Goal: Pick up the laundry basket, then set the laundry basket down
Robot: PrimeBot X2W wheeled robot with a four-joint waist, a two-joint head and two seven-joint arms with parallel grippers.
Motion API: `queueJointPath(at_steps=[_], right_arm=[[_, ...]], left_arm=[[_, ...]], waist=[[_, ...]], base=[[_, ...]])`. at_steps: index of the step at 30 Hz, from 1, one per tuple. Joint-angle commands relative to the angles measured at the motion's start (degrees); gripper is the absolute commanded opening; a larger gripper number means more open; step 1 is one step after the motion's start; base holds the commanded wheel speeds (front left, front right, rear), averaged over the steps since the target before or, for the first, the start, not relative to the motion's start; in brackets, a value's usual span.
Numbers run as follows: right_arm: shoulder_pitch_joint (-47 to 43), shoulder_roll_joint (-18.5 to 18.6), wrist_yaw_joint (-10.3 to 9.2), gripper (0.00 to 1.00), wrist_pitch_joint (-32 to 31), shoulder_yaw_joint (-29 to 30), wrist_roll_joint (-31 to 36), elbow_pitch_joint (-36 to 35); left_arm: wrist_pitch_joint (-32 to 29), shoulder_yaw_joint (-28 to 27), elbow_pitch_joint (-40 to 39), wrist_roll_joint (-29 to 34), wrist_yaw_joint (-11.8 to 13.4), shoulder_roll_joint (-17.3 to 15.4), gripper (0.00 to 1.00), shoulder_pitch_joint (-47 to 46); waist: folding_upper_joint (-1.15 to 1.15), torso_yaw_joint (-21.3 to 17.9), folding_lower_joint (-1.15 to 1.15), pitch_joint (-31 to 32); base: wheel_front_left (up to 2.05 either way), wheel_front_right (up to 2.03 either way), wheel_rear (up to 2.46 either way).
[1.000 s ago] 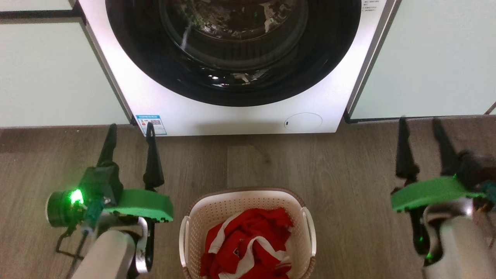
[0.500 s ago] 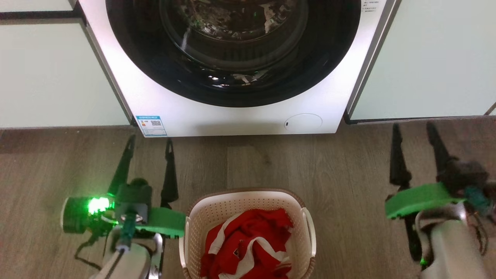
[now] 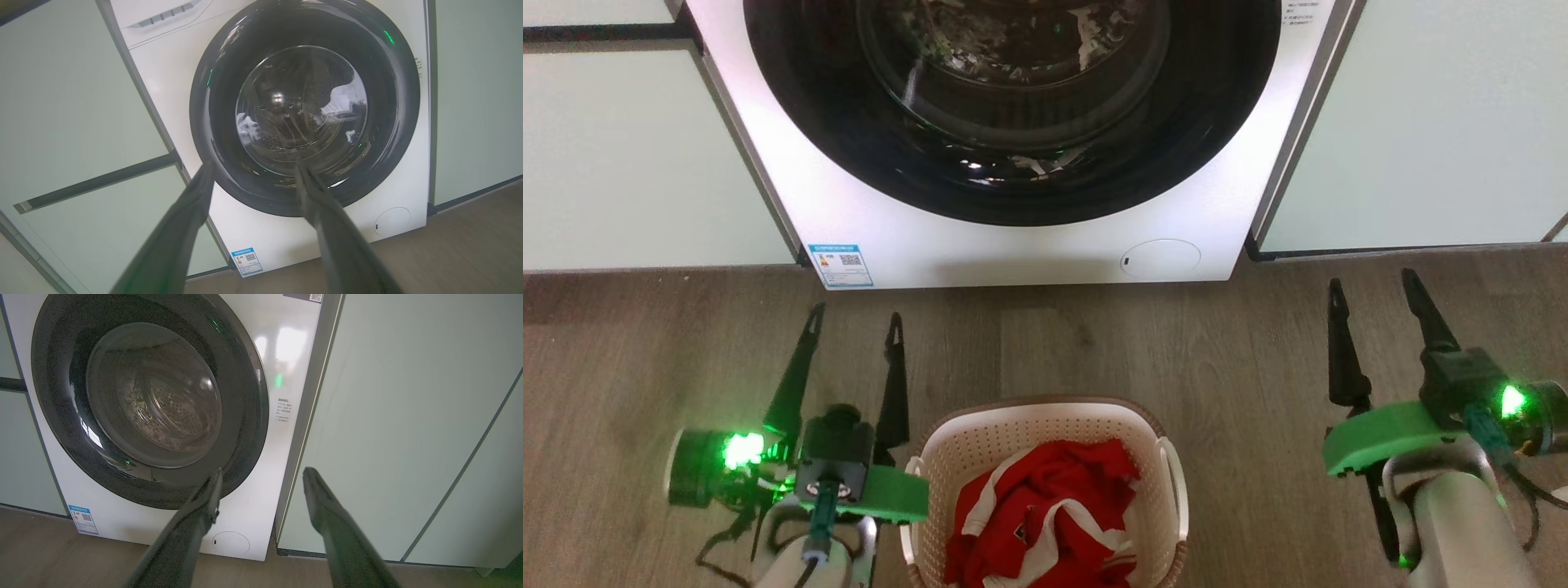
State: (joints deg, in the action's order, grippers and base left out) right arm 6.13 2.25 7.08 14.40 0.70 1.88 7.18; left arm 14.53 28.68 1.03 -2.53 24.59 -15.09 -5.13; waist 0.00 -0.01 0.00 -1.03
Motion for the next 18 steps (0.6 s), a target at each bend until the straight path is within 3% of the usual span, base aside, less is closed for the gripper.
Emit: queueJointPath(at_steps=[1,7,12,18], right_arm=[[1.0,0.6,0.41,1.0,0.6,-1.2,0.3,-1.8],[0.9,0.6,0.41,1.0,0.6,-1.5,0.2,-1.5],[0.7,0.6,0.41,1.0,0.6,-1.5,-1.8,0.5],[1.2,0.6,0.41,1.0,0.6,-1.0,-3.9,1.0]], left_arm=[[0.5,-2.8,-1.4,0.6,-0.5,-0.1,1.0,-2.1],[0.5,-3.8,-0.8,-0.4,-2.2,1.1,1.0,-1.6],[0.5,-7.6,2.3,-7.2,-8.7,4.8,1.0,-0.1],[0.5,-11.9,3.8,-6.4,-14.1,7.5,1.0,0.2]], waist=[[0.0,0.1,0.0,0.0],[0.0,0.2,0.0,-0.1],[0.0,0.3,0.0,-0.1],[0.0,0.3,0.0,-0.5]], base=[[0.0,0.0,0.0],[0.0,0.0,0.0],[0.0,0.0,0.0],[0.0,0.0,0.0]])
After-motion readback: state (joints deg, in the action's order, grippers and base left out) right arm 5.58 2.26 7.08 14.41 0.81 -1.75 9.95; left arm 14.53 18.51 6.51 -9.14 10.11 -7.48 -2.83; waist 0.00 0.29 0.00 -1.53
